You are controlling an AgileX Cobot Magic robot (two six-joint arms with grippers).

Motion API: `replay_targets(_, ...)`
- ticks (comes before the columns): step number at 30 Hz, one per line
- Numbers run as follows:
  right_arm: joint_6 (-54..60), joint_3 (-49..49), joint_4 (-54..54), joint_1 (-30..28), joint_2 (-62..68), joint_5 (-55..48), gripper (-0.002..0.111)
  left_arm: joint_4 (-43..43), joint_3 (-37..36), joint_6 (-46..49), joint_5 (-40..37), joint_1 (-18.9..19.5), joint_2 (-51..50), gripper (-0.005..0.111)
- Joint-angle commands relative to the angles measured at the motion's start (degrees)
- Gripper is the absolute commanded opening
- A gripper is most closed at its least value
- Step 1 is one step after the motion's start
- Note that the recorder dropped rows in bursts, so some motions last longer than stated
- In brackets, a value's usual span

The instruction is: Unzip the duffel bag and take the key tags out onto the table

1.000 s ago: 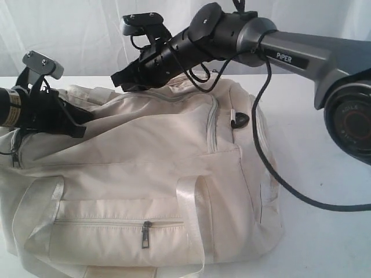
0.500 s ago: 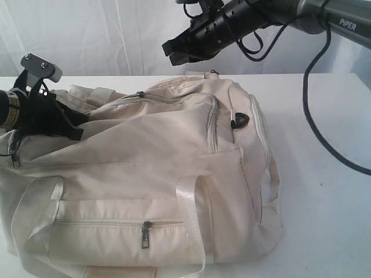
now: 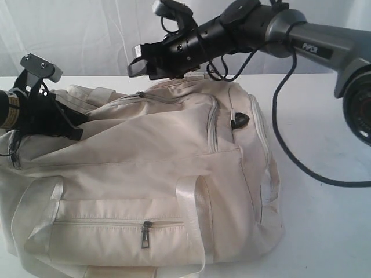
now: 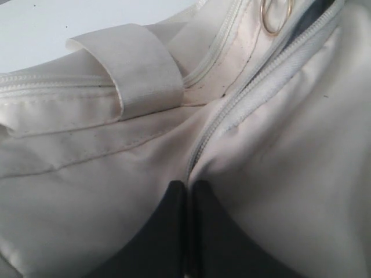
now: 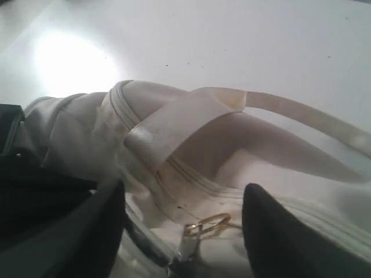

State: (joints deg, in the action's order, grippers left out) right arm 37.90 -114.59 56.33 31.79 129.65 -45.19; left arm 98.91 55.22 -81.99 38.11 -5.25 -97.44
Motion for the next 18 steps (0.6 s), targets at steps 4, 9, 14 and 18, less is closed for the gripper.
replay_targets(4, -2.67, -0.02, 0.8, 2.89, 2.22, 6.89, 0.056, 1.03, -0.46, -0.68, 1.19, -0.11, 0.11, 0.001)
replay_targets(9, -5.23, -0.02, 0.63, 3.53, 2.93, 8.23, 0.052, 1.03, -0.46, -0.68, 1.19, -0.11, 0.11, 0.001)
replay_targets(14, -5.93, -0.02, -0.4, 3.53, 3.03, 7.3, 0.052, 1.03, -0.46, -0.68, 1.19, -0.11, 0.11, 0.001)
replay_targets(18, -8.91, -0.02, -5.85, 3.53, 3.03, 6.41, 0.052, 1.03, -0.46, -0.68, 1.19, -0.11, 0.11, 0.001)
